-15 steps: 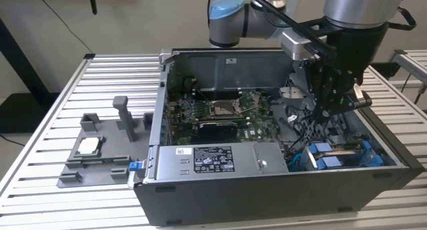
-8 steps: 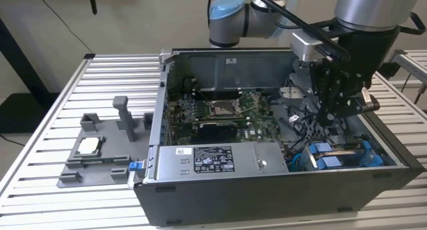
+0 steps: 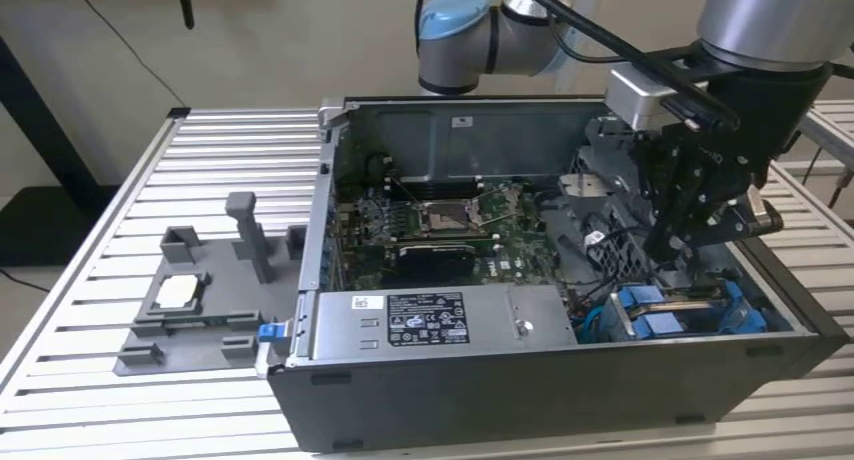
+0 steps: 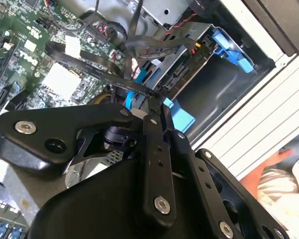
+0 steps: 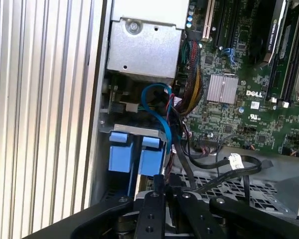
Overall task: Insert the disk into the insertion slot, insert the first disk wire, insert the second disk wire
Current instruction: 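Insert the second disk wire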
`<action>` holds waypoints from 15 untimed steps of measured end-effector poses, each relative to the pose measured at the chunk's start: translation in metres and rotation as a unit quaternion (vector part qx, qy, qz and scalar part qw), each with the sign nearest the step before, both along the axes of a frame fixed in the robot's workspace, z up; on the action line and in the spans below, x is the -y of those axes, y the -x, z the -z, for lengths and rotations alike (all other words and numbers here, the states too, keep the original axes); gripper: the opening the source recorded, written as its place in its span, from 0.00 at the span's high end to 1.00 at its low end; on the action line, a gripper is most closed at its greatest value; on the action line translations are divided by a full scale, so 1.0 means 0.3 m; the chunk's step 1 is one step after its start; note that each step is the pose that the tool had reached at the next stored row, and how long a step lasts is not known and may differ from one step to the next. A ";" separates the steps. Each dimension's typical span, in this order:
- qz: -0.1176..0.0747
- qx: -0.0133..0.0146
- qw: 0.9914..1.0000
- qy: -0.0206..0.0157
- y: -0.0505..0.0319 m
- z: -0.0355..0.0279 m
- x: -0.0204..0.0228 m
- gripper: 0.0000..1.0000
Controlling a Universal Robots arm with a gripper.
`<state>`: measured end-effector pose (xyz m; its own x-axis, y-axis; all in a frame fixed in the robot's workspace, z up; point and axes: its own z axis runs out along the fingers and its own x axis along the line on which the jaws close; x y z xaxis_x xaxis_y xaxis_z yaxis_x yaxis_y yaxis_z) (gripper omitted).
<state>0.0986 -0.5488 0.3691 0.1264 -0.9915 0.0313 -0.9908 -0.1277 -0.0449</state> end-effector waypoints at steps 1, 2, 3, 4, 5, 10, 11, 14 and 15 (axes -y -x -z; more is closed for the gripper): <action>0.000 -0.001 1.000 0.000 -0.005 0.000 0.004 0.84; 0.000 -0.003 1.000 0.000 -0.010 0.001 0.008 0.84; 0.000 -0.004 1.000 0.000 -0.015 0.002 0.012 0.84; 0.000 -0.005 1.000 -0.001 -0.019 0.002 0.016 0.84; 0.000 -0.006 1.000 -0.001 -0.024 0.003 0.019 0.84; 0.000 -0.009 1.000 -0.002 -0.043 0.007 0.038 0.84; 0.000 -0.010 1.000 -0.002 -0.045 0.008 0.042 0.84; 0.001 -0.010 1.000 -0.004 -0.049 0.013 0.049 0.84; 0.003 -0.010 1.000 -0.006 -0.049 0.015 0.049 0.84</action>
